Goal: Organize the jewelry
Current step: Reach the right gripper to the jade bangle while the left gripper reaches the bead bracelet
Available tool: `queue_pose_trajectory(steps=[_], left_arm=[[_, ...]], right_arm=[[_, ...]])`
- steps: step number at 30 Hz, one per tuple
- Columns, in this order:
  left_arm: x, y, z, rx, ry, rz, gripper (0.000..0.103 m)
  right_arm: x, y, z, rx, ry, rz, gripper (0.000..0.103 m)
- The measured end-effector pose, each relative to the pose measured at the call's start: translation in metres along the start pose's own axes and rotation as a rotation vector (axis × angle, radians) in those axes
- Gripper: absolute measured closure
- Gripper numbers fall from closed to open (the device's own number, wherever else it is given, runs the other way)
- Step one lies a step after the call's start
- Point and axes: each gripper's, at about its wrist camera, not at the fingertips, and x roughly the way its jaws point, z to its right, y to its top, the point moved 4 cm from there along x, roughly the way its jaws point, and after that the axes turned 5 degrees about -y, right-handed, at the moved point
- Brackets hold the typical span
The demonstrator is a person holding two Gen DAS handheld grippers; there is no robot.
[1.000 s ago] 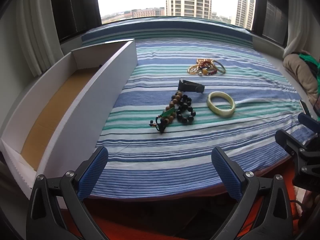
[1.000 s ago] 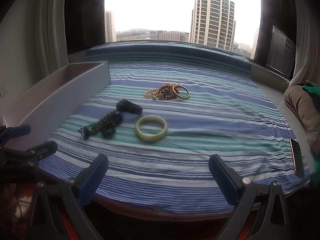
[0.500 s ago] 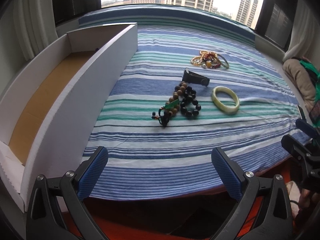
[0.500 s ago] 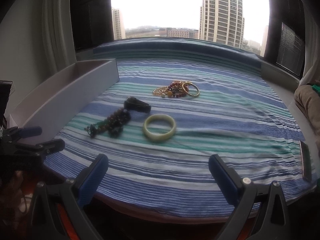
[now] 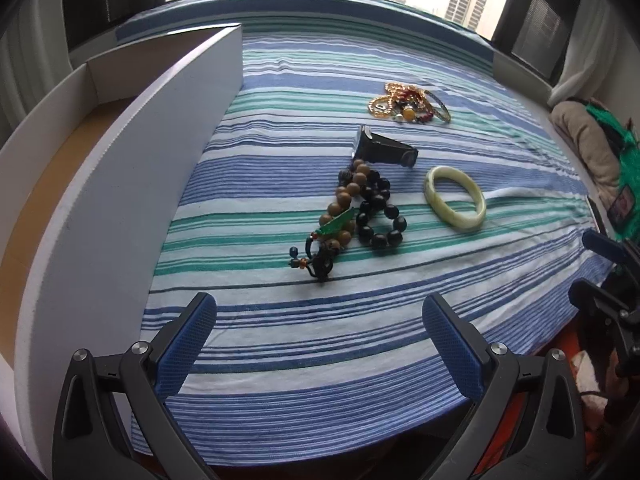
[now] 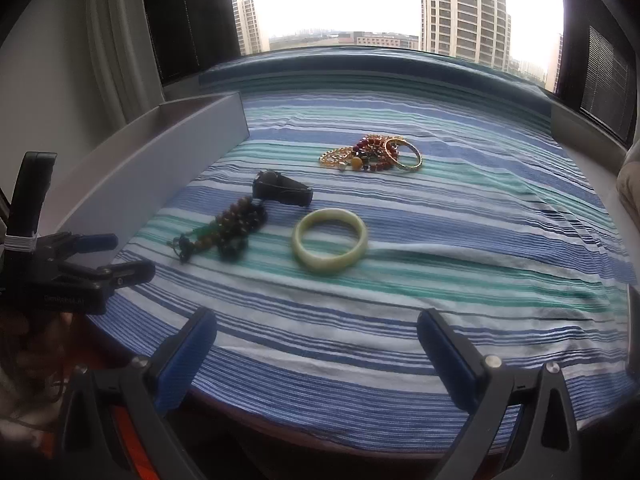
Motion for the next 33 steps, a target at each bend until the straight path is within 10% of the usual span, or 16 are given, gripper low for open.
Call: queue_pose_trajectory(steps=[11, 15, 21, 33], left_arm=[[0.021, 0.009, 0.001, 0.037, 0.040, -0.029, 0.001], [0.033, 0.015, -0.002, 0.028, 0.031, -0.045, 0.002], [0.049, 0.021, -0.009, 0.006, -0.007, -0.077, 0.011], [0.060, 0.023, -0.002, 0.071, -0.019, -0.072, 0.054]], right_arm=[[0.039, 0.034, -0.010, -0.091, 0.164, -0.033, 0.002], [0.071, 0.042, -0.015, -0.101, 0.227, -0.081, 0.027], [0.107, 0.051, -0.023, -0.143, 0.250, -0.131, 0.029], [0.134, 0.047, -0.035, -0.241, 0.274, -0.233, 0.048]])
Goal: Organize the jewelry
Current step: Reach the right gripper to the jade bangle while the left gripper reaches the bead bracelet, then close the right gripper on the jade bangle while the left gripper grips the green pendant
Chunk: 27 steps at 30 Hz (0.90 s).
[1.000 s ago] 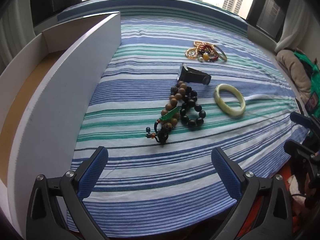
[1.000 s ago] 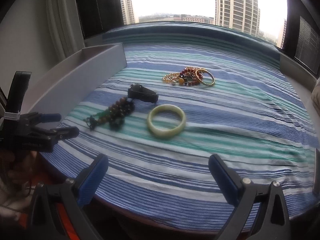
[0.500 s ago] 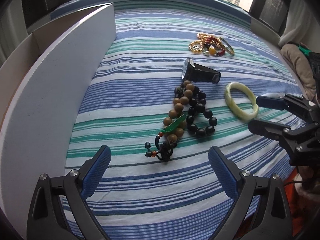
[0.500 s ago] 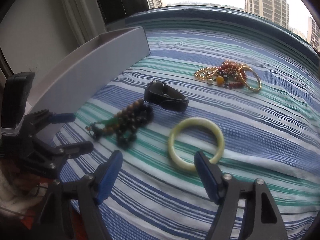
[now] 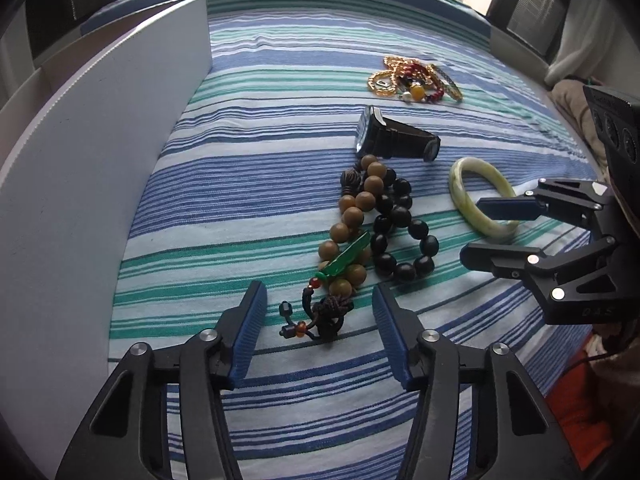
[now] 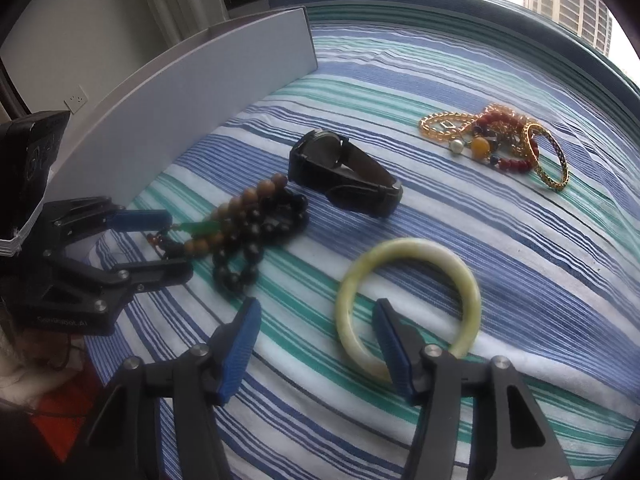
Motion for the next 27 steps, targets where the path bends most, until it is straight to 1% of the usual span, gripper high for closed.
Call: queue_pose_trajectory(steps=[1, 2, 3, 4, 5, 6, 9, 13, 16, 21, 24, 27], left_arm=[[0.000, 0.000, 0.001, 0.009, 0.009, 0.001, 0.067], [0.000, 0.000, 0.001, 0.013, 0.012, -0.002, 0.082], [0.000, 0.000, 0.002, 0.011, 0.005, -0.006, 0.087], [-0.001, -0.001, 0.002, 0.004, -0.008, -0.011, 0.087], [-0.003, -0.002, 0.001, -0.004, -0.018, -0.011, 0.088], [-0.005, -0.003, 0.001, -0.009, -0.022, -0.008, 0.089], [-0.017, -0.004, 0.003, -0.019, -0.032, 0.006, 0.090], [-0.030, -0.001, 0.006, -0.052, -0.062, 0.021, 0.091], [-0.039, 0.000, 0.005, -0.081, -0.062, 0.025, 0.092], [-0.057, -0.003, 0.000, -0.118, -0.031, 0.028, 0.092], [-0.069, -0.005, -0.005, -0.127, 0.003, 0.048, 0.092], [-0.083, -0.005, -0.010, -0.141, 0.019, 0.075, 0.092]], right_arm=[[0.000, 0.000, -0.001, -0.015, -0.013, 0.009, 0.049], [0.001, 0.000, -0.003, -0.031, -0.030, 0.008, 0.055], [0.001, 0.001, -0.003, -0.042, -0.045, 0.008, 0.069], [0.001, 0.001, -0.003, -0.042, -0.057, 0.008, 0.075], [0.002, 0.001, 0.000, -0.033, -0.066, 0.006, 0.090], [0.002, 0.000, 0.004, -0.018, -0.065, 0.001, 0.093], [-0.001, -0.003, 0.012, 0.034, -0.024, -0.006, 0.093], [-0.013, -0.006, 0.017, 0.101, 0.031, 0.005, 0.093], [-0.025, -0.007, 0.019, 0.149, 0.065, 0.024, 0.093], [-0.050, -0.010, 0.014, 0.176, 0.081, 0.057, 0.092], [-0.057, -0.009, 0.006, 0.171, 0.076, 0.072, 0.092], [-0.064, -0.006, 0.001, 0.176, 0.077, 0.095, 0.092]])
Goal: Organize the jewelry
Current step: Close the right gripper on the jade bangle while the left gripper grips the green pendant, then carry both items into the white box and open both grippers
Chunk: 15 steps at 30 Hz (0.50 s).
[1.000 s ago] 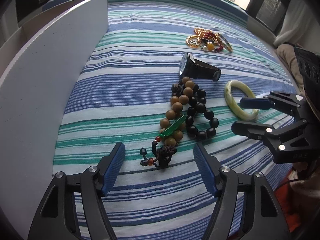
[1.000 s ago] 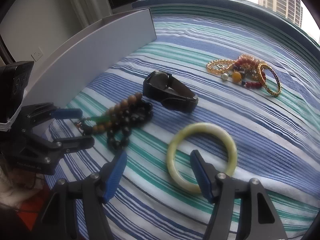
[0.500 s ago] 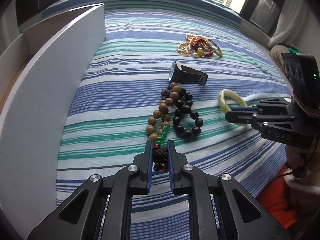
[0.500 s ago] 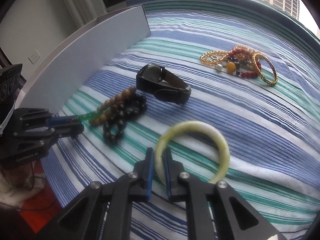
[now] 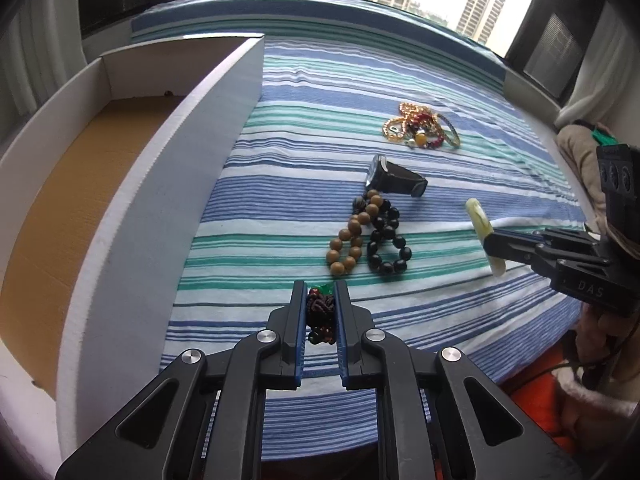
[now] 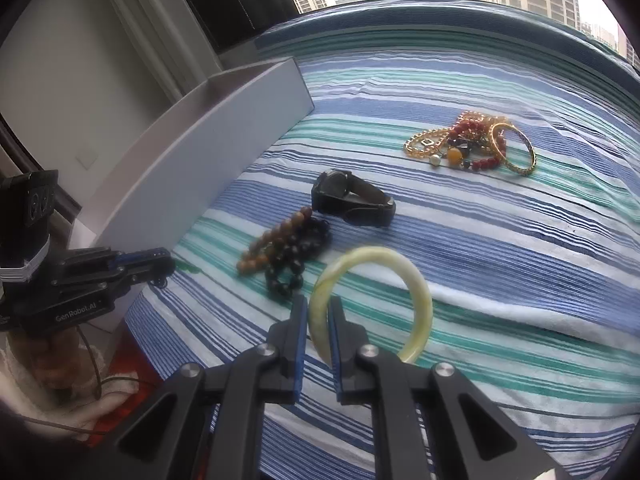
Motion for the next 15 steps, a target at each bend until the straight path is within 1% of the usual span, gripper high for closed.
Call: queue_pose_trajectory(steps=[3, 7, 10, 12, 15], left_arm=[[-0.020, 0.002, -0.006, -0.018, 0.015, 0.033, 0.092], [-0.056, 0.010, -0.020, -0.048, 0.050, 0.102, 0.092], [-0.082, 0.016, -0.044, -0.099, 0.123, 0.146, 0.092], [-0.099, 0.020, -0.069, -0.155, 0.177, 0.173, 0.092], [-0.118, 0.018, -0.113, -0.251, 0.280, 0.197, 0.092]], right_arm=[[-0.009, 0.007, -0.010, 0.002, 0.017, 0.027, 0.092], [-0.025, 0.021, -0.030, -0.010, 0.061, 0.071, 0.092], [-0.033, 0.041, -0.057, -0.058, 0.100, 0.108, 0.092], [-0.037, 0.058, -0.080, -0.112, 0.133, 0.134, 0.092], [-0.034, 0.087, -0.126, -0.208, 0.188, 0.166, 0.092]])
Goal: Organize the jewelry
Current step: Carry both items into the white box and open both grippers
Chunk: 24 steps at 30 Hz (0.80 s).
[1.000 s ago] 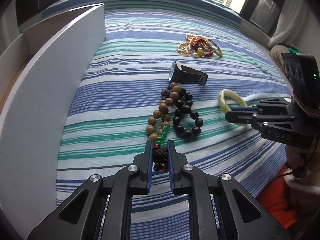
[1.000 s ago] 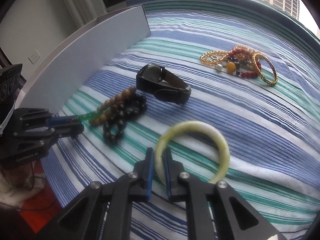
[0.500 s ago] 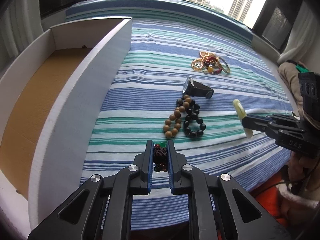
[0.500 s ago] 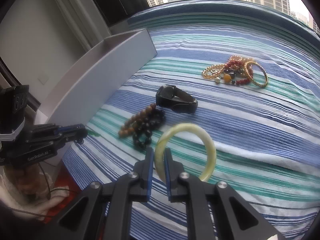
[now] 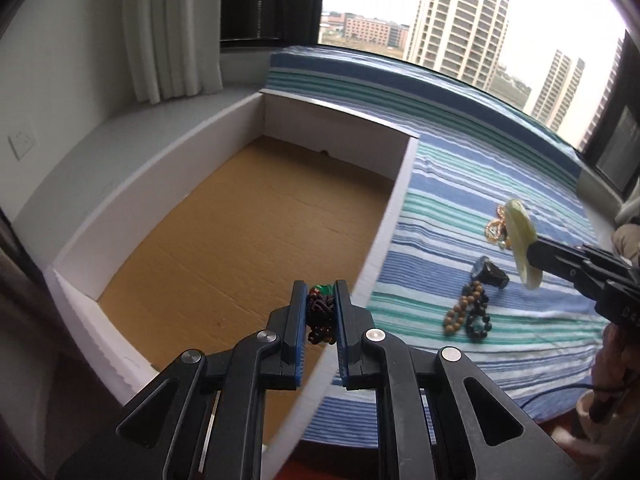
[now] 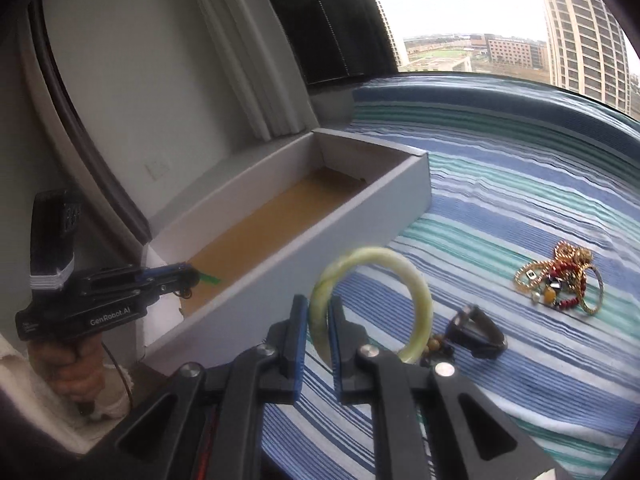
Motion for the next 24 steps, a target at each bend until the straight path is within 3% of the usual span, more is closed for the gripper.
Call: queue_pose_trajectory(steps=[4, 8, 14, 20, 21, 22, 23, 24], left_arm=[[0.012, 0.000, -0.054, -0.099, 0.129, -0.033, 0.092], [0.033, -0.008, -0.090, -0.171, 0.197, -0.089, 0.092], [0.050, -0.019, -0.120, -0.214, 0.238, -0.134, 0.092], [0.064, -0.024, -0.125, -0.235, 0.229, -0.174, 0.089], [0.066, -0.025, -0.125, -0.235, 0.230, -0.184, 0.086], [0.067, -0.025, -0.126, -0.239, 0.230, -0.194, 0.069], [0.065, -0.024, -0.127, -0.246, 0.232, -0.192, 0.044], [0.058, -0.022, -0.128, -0.254, 0.234, -0.169, 0.036]], right_arm=[[0.038, 0.035, -0.054, -0.130, 0.078, 0.000, 0.092], [0.093, 0.050, -0.100, -0.230, 0.129, -0.050, 0.092], [0.168, 0.046, -0.148, -0.340, 0.140, -0.172, 0.092], [0.202, 0.035, -0.170, -0.419, 0.093, -0.245, 0.091], [0.205, 0.034, -0.172, -0.429, 0.086, -0.251, 0.091], [0.205, 0.033, -0.173, -0.435, 0.082, -0.253, 0.091], [0.205, 0.034, -0.174, -0.428, 0.084, -0.249, 0.090], [0.204, 0.035, -0.174, -0.414, 0.084, -0.246, 0.089]])
